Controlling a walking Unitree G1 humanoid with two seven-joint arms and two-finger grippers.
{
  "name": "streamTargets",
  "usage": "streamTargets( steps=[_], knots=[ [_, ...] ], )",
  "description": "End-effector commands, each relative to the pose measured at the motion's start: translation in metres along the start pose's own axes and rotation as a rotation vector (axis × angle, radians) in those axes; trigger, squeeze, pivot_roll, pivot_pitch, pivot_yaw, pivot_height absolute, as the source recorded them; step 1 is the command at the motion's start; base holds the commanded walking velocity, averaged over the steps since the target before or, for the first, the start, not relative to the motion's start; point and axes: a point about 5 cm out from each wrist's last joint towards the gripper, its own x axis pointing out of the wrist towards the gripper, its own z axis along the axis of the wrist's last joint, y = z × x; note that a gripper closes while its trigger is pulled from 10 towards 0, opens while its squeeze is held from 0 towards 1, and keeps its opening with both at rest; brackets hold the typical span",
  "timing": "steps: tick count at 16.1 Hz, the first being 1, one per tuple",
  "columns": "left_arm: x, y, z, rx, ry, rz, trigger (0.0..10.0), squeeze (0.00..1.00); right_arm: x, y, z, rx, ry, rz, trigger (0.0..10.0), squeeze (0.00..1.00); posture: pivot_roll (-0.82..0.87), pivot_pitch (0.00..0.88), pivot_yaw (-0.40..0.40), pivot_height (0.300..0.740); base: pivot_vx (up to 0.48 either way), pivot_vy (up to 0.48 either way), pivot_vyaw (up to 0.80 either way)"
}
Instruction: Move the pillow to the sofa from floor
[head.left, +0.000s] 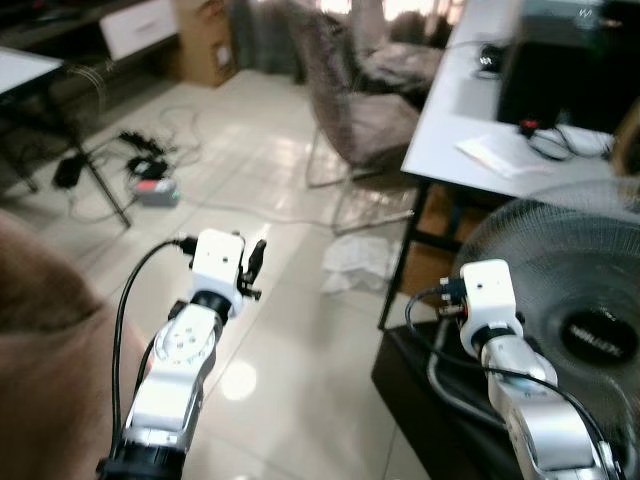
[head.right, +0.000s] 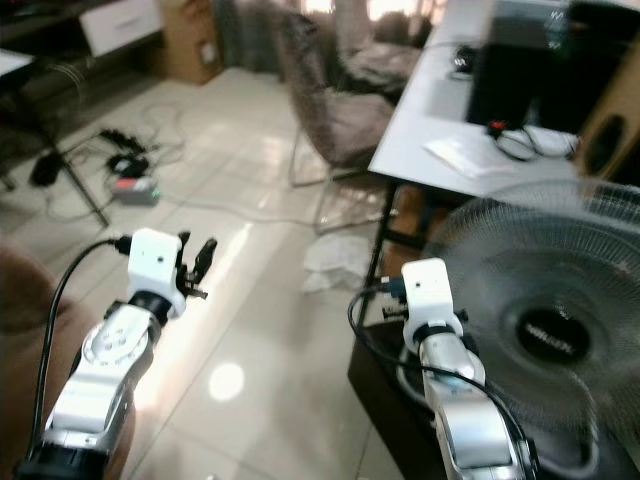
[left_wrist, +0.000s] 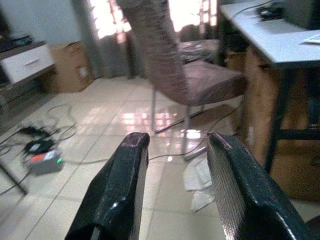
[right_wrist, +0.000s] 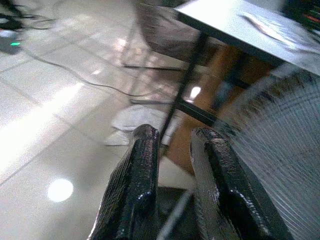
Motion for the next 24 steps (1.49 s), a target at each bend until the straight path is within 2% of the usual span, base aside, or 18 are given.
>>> streamTargets(
  steps=[1,7,12,14,24],
  knots=[
    [0.0,0.005,0.001,0.001,0.004,0.009,10.0,0.0,0.001,0.004,0.002,-0.009,-0.009,0.019,10.0,0.0,-0.04,0.004,0.018,0.74,0.0,0.0,0.8],
    [0.001,0.006,-0.001,0.011,0.01,0.007,10.0,0.0,0.001,0.003,-0.001,-0.009,0.0,0.01,10.0,0.0,-0.04,0.008,0.023,0.74,0.0,0.0,0.8],
    [0.001,0.005,-0.001,0.029,0.012,-0.001,10.0,0.0,0.0,0.002,-0.006,-0.013,0.018,-0.004,10.0,0.0,-0.04,0.01,0.027,0.74,0.0,0.0,0.0],
    [0.001,0.004,0.0,0.05,0.003,-0.01,10.0,0.0,0.0,0.003,-0.007,-0.019,0.02,0.002,10.0,0.0,-0.04,0.005,0.028,0.74,0.0,0.0,0.8],
    [0.0,0.003,0.001,0.049,0.001,-0.012,10.0,0.0,0.001,0.006,-0.008,-0.035,0.017,0.018,10.0,0.0,-0.03,0.0,0.025,0.74,0.0,-0.394,0.8]
  ],
)
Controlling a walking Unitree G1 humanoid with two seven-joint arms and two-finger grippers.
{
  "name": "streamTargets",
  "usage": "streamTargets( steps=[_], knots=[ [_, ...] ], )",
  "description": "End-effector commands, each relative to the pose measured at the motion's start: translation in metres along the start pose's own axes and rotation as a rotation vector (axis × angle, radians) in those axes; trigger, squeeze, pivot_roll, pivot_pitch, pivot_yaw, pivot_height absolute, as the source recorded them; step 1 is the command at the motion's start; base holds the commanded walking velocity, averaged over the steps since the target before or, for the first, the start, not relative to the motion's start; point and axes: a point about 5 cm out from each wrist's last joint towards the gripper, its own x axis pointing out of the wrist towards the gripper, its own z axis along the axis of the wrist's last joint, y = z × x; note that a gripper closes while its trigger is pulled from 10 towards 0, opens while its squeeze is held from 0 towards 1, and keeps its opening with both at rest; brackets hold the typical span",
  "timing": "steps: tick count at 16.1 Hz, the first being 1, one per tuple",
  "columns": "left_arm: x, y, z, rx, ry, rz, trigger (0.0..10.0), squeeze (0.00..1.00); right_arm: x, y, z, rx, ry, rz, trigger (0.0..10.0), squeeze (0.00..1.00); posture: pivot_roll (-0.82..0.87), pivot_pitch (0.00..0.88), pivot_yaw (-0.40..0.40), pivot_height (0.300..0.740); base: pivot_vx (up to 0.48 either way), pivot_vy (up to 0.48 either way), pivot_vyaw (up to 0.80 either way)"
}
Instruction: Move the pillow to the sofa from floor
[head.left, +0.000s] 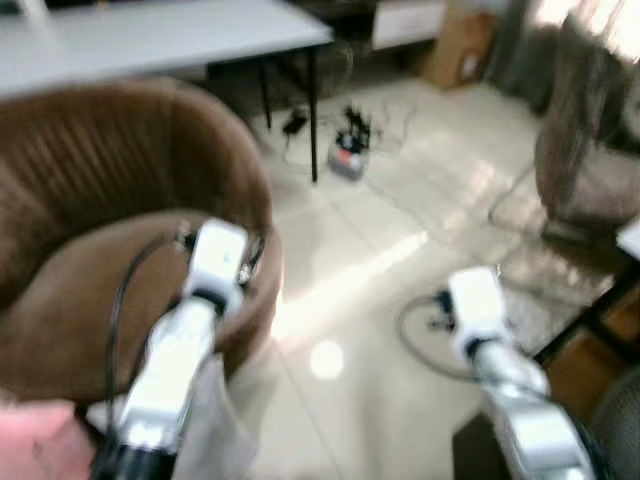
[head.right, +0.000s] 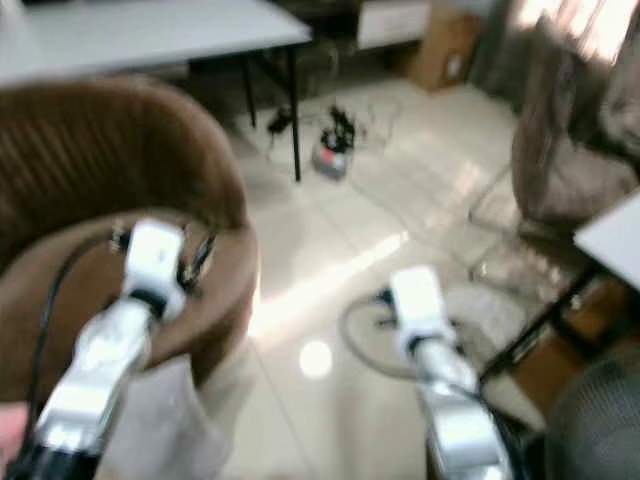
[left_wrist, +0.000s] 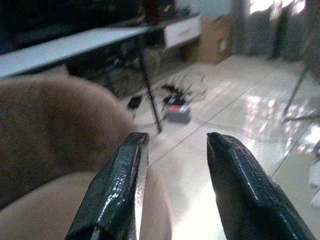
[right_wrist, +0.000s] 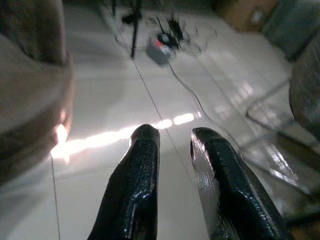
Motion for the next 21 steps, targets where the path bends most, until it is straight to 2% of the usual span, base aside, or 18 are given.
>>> streamTargets(
  steps=[1,9,21],
  knots=[
    [0.0023,-0.0034,0.0047,-0.017,-0.013,-0.007,10.0,0.0,-0.0005,-0.0073,-0.001,-0.016,0.002,-0.017,10.0,0.0,-0.03,0.0,0.024,0.74,0.0,0.0,0.8],
    [0.0021,0.0011,0.0087,-0.021,-0.039,0.022,10.0,0.0,0.0029,-0.0067,0.001,-0.028,-0.016,0.001,10.0,0.0,-0.03,0.008,0.022,0.74,0.0,0.0,0.8],
    [0.0058,-0.0012,0.0098,-0.022,-0.037,-0.014,10.0,0.0,0.0048,-0.0073,0.0016,-0.022,-0.024,-0.02,10.0,0.0,-0.03,0.016,0.031,0.74,0.298,0.0,0.8]
  ],
)
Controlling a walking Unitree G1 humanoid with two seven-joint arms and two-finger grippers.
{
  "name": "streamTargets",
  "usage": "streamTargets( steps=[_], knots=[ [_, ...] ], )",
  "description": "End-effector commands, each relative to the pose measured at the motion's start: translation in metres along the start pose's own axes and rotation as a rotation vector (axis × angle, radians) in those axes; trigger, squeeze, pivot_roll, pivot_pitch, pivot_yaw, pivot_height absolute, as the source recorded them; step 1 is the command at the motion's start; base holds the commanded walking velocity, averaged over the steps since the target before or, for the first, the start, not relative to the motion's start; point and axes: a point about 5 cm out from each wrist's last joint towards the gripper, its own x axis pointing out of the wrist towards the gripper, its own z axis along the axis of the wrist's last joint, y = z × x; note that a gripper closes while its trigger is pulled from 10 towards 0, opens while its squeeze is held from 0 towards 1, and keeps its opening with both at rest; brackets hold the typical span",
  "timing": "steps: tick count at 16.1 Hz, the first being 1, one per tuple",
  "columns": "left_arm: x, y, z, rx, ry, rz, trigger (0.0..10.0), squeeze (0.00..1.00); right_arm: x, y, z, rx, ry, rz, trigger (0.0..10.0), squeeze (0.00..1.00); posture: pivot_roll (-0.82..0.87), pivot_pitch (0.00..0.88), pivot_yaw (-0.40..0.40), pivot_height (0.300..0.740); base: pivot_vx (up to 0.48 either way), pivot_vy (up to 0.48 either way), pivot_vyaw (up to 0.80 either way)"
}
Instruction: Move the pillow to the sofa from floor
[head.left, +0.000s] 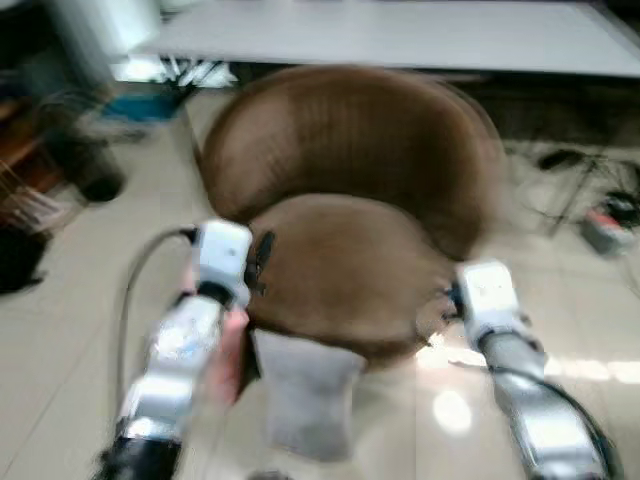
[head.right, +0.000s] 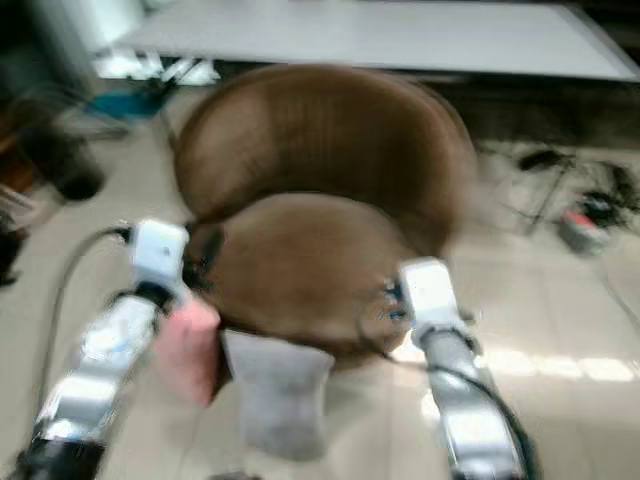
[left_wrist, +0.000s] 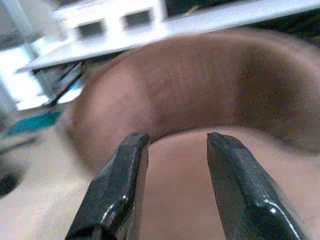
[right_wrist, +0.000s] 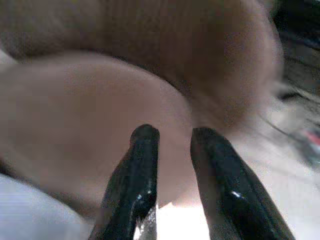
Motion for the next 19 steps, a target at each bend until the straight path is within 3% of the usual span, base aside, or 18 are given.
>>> streamTargets(
  steps=[1,6,10,19],
  knots=[
    [0.004,-0.007,0.007,-0.007,-0.029,-0.027,10.0,0.0,-0.004,-0.007,-0.008,-0.023,0.024,-0.014,10.0,0.0,-0.03,0.015,0.03,0.74,0.281,0.0,0.8],
    [0.004,-0.008,0.007,-0.001,-0.026,-0.03,10.0,0.0,-0.005,-0.005,-0.01,-0.005,0.026,-0.004,10.0,0.0,-0.03,0.016,0.03,0.74,0.259,0.0,0.73],
    [0.0,-0.01,0.001,0.02,-0.01,-0.064,10.0,0.0,-0.009,-0.007,-0.022,0.006,0.065,0.015,10.0,0.0,-0.04,0.017,0.033,0.736,0.0,0.0,0.0],
    [-0.01,-0.008,-0.013,0.002,-0.023,-0.077,10.0,0.0,-0.014,-0.004,-0.026,0.046,0.043,0.04,10.0,0.0,-0.04,0.01,0.022,0.656,0.0,0.0,0.0]
  ],
)
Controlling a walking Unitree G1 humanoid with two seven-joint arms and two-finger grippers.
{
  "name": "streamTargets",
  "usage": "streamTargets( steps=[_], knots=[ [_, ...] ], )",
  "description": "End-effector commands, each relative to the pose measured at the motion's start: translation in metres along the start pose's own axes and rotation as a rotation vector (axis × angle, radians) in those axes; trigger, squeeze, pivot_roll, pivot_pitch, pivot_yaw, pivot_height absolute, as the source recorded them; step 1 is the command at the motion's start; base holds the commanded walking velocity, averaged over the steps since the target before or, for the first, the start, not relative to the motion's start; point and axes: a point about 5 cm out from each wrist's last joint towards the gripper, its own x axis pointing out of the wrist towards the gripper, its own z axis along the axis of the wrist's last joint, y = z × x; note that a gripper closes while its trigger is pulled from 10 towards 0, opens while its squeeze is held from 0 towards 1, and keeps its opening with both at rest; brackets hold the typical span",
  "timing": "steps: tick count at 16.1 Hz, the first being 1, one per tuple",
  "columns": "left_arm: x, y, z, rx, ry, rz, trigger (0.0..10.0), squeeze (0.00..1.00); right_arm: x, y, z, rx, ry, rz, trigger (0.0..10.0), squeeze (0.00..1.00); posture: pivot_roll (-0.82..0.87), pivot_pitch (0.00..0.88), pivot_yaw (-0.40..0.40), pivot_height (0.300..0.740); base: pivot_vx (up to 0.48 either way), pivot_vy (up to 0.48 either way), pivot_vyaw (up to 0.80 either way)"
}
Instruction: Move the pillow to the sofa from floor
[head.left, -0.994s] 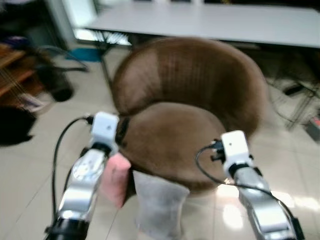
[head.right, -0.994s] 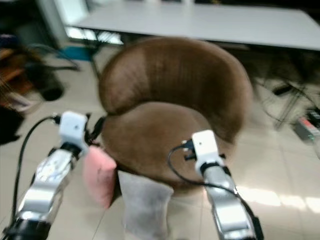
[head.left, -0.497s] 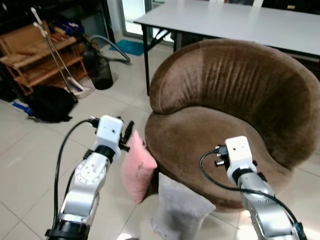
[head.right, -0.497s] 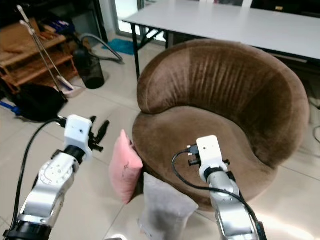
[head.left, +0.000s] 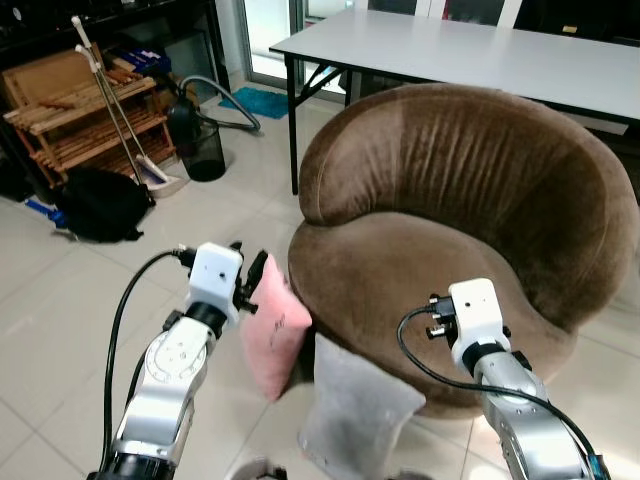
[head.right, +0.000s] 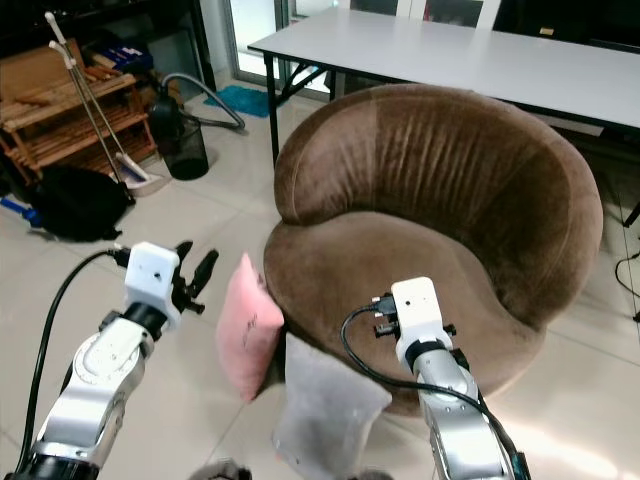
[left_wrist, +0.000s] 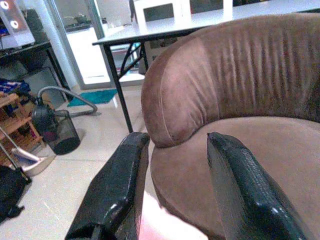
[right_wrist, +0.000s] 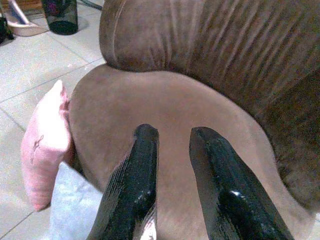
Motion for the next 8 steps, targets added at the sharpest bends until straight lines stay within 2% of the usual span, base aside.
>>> streamTargets(
  steps=[1,8],
  knots=[
    [-0.0012,0.0022,-0.0014,0.005,0.001,0.005,10.0,0.0,-0.0013,-0.0008,0.0006,0.02,-0.012,0.005,10.0,0.0,-0.03,0.009,0.02,0.646,0.0,0.0,0.0],
    [-0.0056,0.002,-0.0067,-0.05,0.004,0.018,10.0,0.0,-0.0035,0.0031,0.003,0.03,-0.047,0.03,10.0,0.0,-0.04,0.003,0.012,0.602,0.0,0.0,0.0]
  ],
)
